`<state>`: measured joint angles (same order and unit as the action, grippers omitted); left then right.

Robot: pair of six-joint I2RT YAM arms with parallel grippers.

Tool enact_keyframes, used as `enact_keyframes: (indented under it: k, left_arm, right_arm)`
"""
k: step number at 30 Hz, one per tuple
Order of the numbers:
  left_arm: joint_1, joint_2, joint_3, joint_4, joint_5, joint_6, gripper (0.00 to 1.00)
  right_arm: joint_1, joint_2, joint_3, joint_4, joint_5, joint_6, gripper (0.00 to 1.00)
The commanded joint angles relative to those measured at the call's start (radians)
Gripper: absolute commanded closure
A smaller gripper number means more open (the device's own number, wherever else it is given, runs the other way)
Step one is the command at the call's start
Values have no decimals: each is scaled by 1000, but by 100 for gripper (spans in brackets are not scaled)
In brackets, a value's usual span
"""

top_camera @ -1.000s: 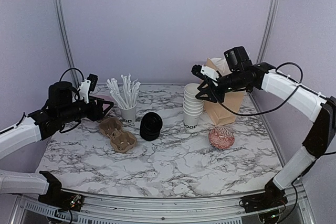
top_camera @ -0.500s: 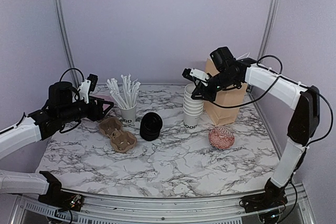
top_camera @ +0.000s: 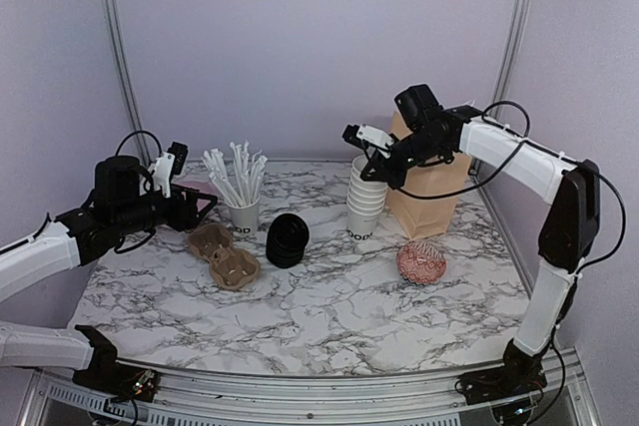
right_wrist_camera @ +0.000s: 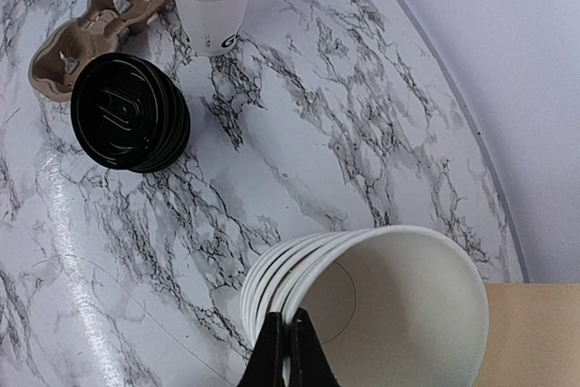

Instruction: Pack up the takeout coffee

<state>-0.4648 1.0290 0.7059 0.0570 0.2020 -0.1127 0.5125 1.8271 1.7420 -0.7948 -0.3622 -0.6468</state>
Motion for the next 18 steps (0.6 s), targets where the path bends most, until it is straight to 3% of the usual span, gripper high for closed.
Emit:
enact_keyframes:
  k: [1,8,18]
  left_arm:
    - [-5,7,15,-11,12,-2,42]
    - [-5,14,14,-11,14,-1,41]
    - [-5,35,21,-13,23,-3,41]
  right_arm:
    - [8,48,90,50,-4,13,100]
    - [7,147,241,-6,-15,16,100]
    - [7,110,328,-63,-13,12,100]
